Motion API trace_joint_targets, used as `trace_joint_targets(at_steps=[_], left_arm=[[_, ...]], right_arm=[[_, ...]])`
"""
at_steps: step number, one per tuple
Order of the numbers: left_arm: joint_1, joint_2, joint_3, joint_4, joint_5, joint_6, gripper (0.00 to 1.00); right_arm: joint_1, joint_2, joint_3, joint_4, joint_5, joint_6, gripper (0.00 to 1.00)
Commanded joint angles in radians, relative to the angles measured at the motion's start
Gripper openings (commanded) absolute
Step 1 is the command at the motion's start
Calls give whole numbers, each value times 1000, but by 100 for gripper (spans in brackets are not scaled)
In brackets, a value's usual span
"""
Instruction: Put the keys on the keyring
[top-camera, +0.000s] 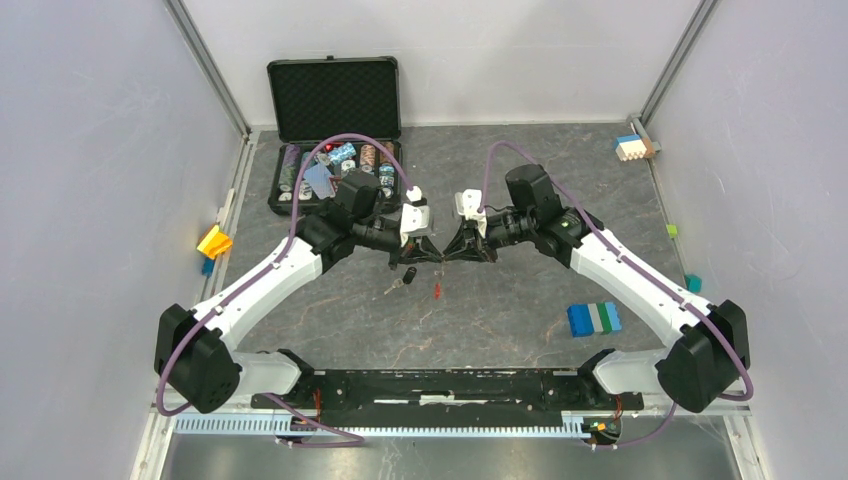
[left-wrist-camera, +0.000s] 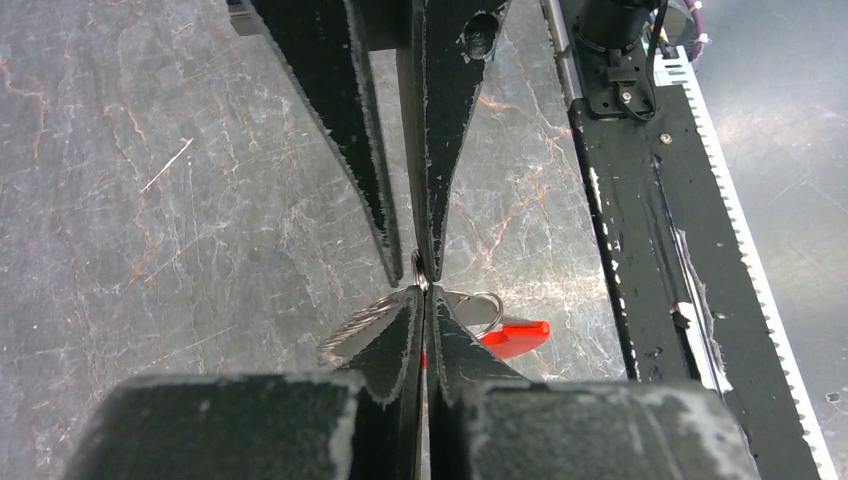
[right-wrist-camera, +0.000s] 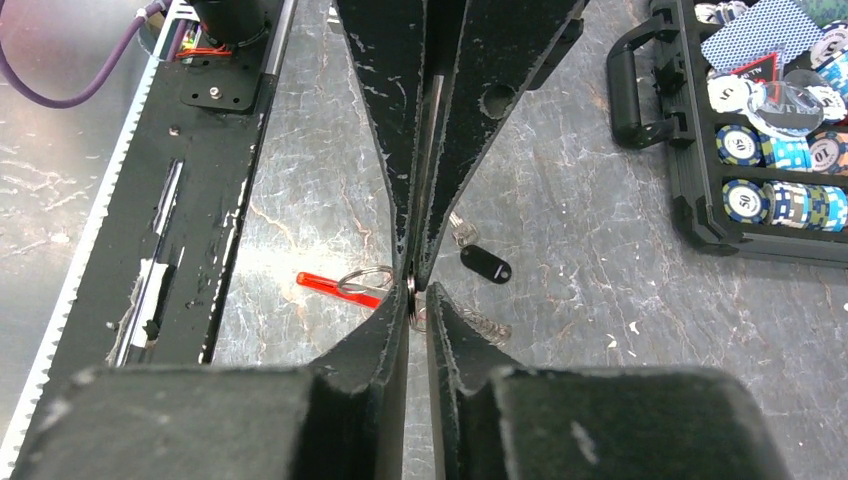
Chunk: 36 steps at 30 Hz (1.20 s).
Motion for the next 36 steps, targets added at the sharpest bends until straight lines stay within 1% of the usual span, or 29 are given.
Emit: trace_joint_targets(at_steps=[1, 4, 11, 13, 15, 17, 18, 20, 23, 25, 29, 32, 36], left_arm=[[-6, -8, 42, 25, 17, 25, 2], [-6, -10, 47, 28, 18, 10, 2], [8, -32, 40, 79, 29, -75, 3], [26, -45, 24, 113, 49, -117, 17], [52, -59, 12, 137, 75, -141, 43], [90, -76, 9, 137, 107, -142, 62], [112, -85, 8, 136, 120, -142, 66], [136, -98, 11, 132, 133, -143, 69], [145, -103, 15, 131, 175, -152, 69], [145, -97, 8, 151, 202, -175, 66], [146, -81, -21, 252, 255, -273, 53], [146, -72, -45, 347, 297, -347, 46], [146, -67, -62, 426, 308, -387, 38]], right_arm=[[5, 1, 9, 1, 24, -10, 11], [6, 2, 1, 13, 35, -1, 1], [4, -22, -22, 97, 75, 38, 0], [2, -28, -13, 101, 67, 38, 0], [-4, -30, 9, 99, 48, 38, 0], [-11, -31, 26, 107, 25, 56, 0], [-15, -34, 32, 122, 16, 69, 0], [-24, -33, 40, 152, -6, 108, 0], [-31, -25, 36, 217, -43, 185, 0], [-33, -20, 30, 258, -65, 232, 0], [-38, -15, 22, 340, -71, 325, 0], [-43, -10, 27, 385, -80, 396, 0], [-51, -3, 22, 482, -100, 480, 0]])
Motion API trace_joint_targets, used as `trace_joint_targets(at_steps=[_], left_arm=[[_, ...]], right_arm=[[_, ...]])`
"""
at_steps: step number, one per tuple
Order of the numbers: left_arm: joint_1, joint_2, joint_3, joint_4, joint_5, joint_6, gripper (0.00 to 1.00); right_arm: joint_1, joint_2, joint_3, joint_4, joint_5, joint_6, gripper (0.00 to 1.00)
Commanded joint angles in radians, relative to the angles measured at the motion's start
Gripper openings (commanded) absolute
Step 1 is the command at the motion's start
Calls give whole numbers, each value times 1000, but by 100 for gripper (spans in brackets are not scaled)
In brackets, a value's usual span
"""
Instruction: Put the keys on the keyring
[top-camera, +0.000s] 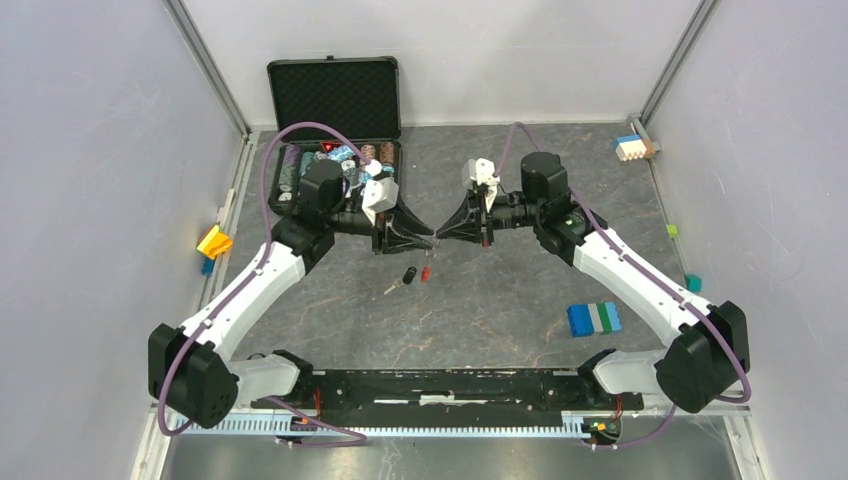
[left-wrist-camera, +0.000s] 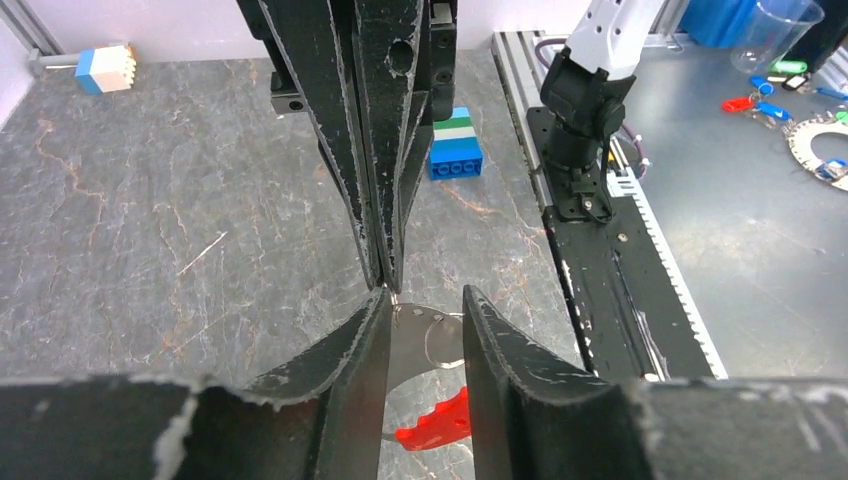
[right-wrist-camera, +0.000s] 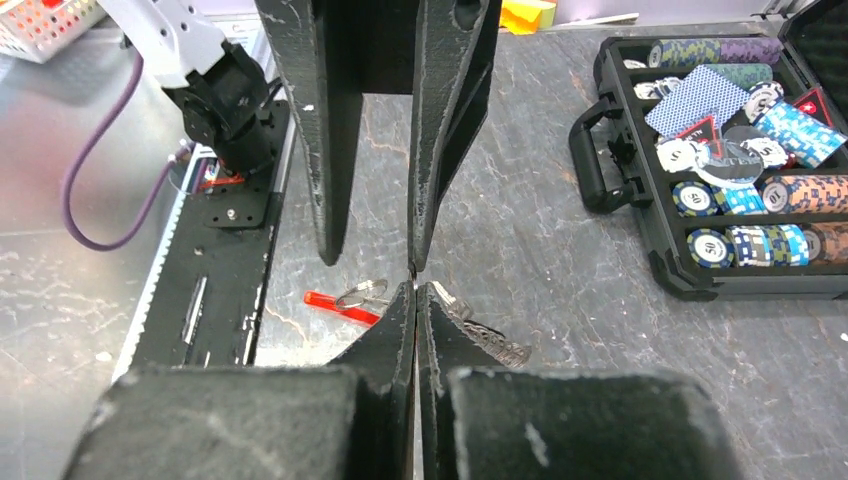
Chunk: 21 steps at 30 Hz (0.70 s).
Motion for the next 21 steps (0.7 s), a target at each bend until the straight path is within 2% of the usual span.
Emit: trace_joint_targets(at_steps=[1, 6, 11, 15, 21], left_arm=[[1, 13, -14, 147, 72, -110, 37], [16, 12, -41, 254, 76, -184, 33], [53, 5, -121, 551, 56, -410, 33], [54, 2, -150, 562, 58, -410, 34], [56, -4, -169, 564, 22, -404, 46]], right_arm=[[-12, 3, 29, 195, -52, 157, 0], [-21, 1, -28, 346, -96, 289, 0], [-22, -9, -42, 346, -89, 282, 0], [-24, -14, -36, 313, -73, 255, 0], [-25, -17, -16, 235, -39, 176, 0]])
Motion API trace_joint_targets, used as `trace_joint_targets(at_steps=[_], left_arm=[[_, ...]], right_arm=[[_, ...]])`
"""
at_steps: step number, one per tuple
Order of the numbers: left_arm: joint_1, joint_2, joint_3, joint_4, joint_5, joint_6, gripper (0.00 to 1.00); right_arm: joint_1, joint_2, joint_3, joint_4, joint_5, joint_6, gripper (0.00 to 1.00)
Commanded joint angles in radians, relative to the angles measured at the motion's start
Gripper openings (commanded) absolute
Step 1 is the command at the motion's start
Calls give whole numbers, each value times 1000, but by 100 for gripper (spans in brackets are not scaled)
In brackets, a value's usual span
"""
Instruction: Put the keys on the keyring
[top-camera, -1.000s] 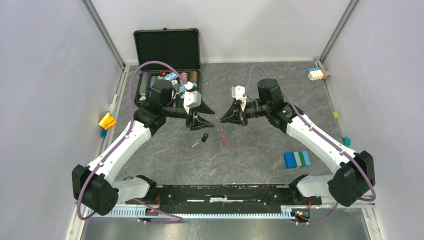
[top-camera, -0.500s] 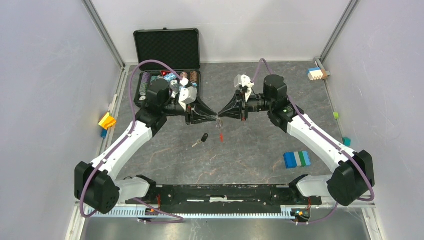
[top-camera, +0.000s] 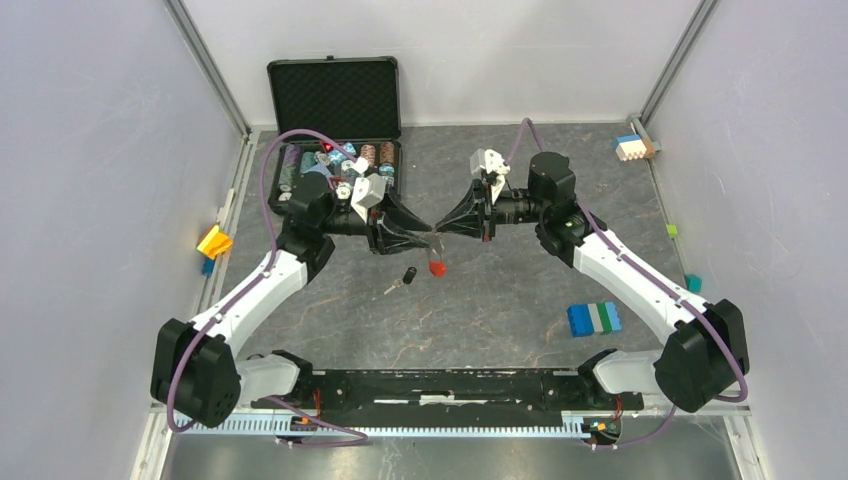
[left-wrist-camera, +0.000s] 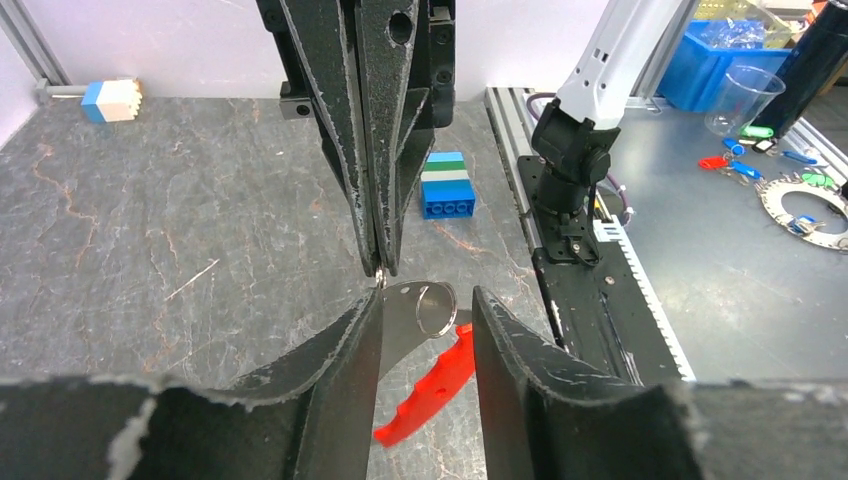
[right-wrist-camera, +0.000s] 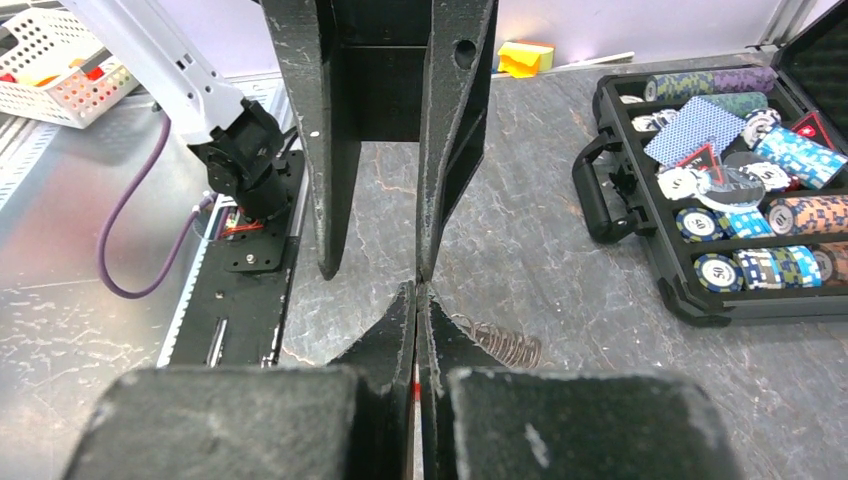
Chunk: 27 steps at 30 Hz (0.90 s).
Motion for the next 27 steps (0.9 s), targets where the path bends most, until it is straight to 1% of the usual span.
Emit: trace_joint_targets(at_steps=[1, 6, 11, 13, 18, 23, 27], left_arm=[[8, -13, -13, 58, -34, -40, 47], [28, -15, -21, 69, -70, -39, 48], [34, -13, -22, 89, -77, -34, 48], [33, -5, -21, 87, -66, -21, 46], [14, 33, -19, 89, -18, -6, 34], [-15, 65, -3, 90, -27, 19, 24], [-25, 76, -1, 131, -27, -8, 22]], right_arm=[[1, -23, 39, -19, 17, -73, 0], [2, -27, 49, -74, 35, -126, 0], [1, -30, 52, -83, 32, -134, 0], [1, -31, 58, -70, 25, -119, 0], [1, -21, 82, -53, 15, -91, 0], [1, -8, 76, -3, 0, -43, 0], [1, -5, 72, 3, -1, -42, 0]])
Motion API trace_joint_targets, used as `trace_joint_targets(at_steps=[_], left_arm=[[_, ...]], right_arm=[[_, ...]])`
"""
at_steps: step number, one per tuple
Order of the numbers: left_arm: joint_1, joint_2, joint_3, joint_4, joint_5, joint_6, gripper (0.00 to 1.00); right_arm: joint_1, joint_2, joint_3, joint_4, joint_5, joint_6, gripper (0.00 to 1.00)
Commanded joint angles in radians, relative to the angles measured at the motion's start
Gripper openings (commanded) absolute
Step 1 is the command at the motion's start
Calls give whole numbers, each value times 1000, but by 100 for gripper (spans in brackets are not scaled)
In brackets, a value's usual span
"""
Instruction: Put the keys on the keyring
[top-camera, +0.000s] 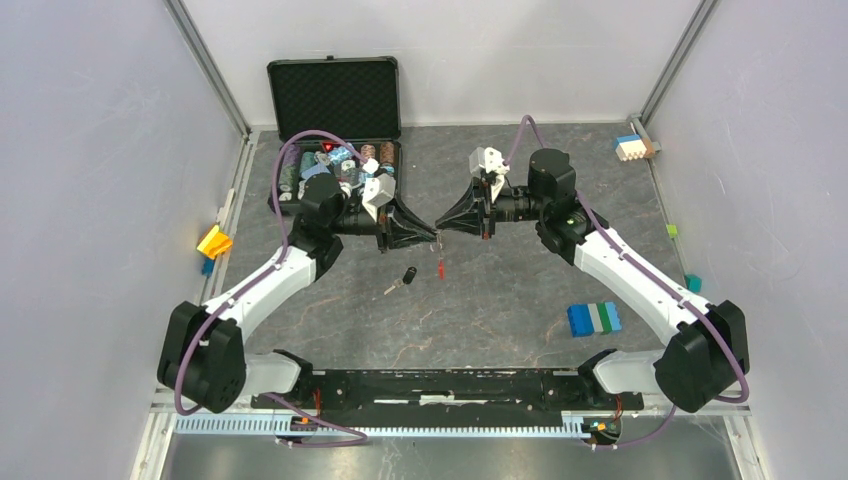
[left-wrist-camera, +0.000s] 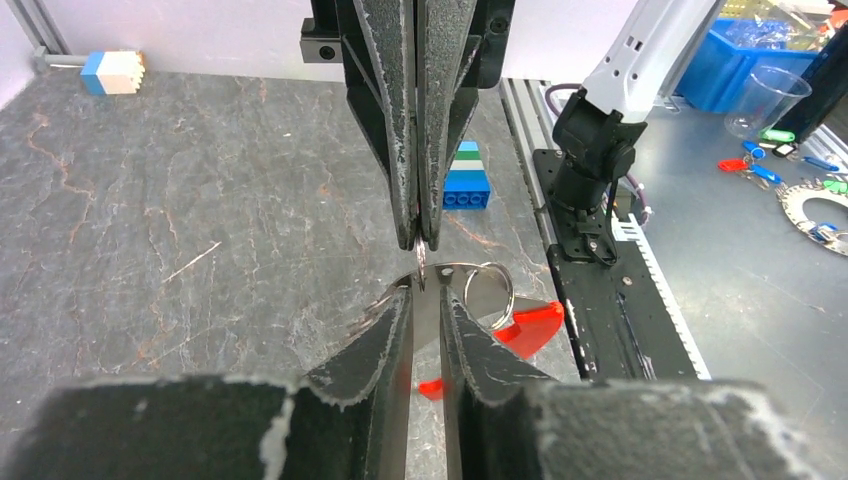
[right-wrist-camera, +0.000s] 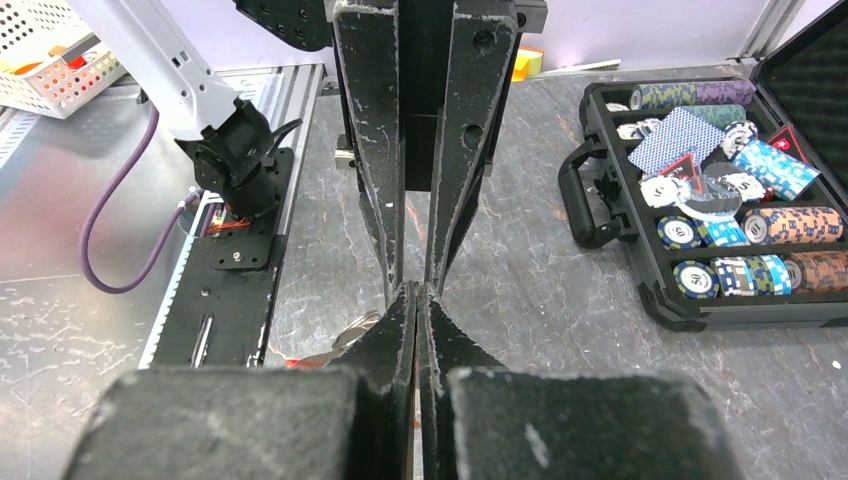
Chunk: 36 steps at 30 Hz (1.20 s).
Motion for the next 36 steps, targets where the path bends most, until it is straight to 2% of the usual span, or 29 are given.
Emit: trace_joint_targets(at_steps=[1, 13, 19, 26, 28, 33, 36], left_arm=[[-10, 9, 20, 89, 19, -16, 22], [-21, 18, 16, 162, 11, -91, 15], [-21, 12, 13, 162, 2, -99, 3], [-21, -1, 11, 140, -12, -88, 2], [-20, -17, 28, 44, -15, -19, 2], [-20, -60, 126, -365, -35, 293, 2], [-19, -60, 180, -542, -50, 407, 2]], right_arm=[[1, -5, 37, 62, -17, 23, 0], [1, -6, 3, 79, -11, 23, 0], [1, -7, -7, 78, -6, 18, 0], [1, -6, 2, 30, 16, -28, 0], [2, -10, 6, -11, 36, -73, 0], [1, -26, 5, -136, 91, -201, 2], [1, -34, -5, -178, 100, -255, 4]])
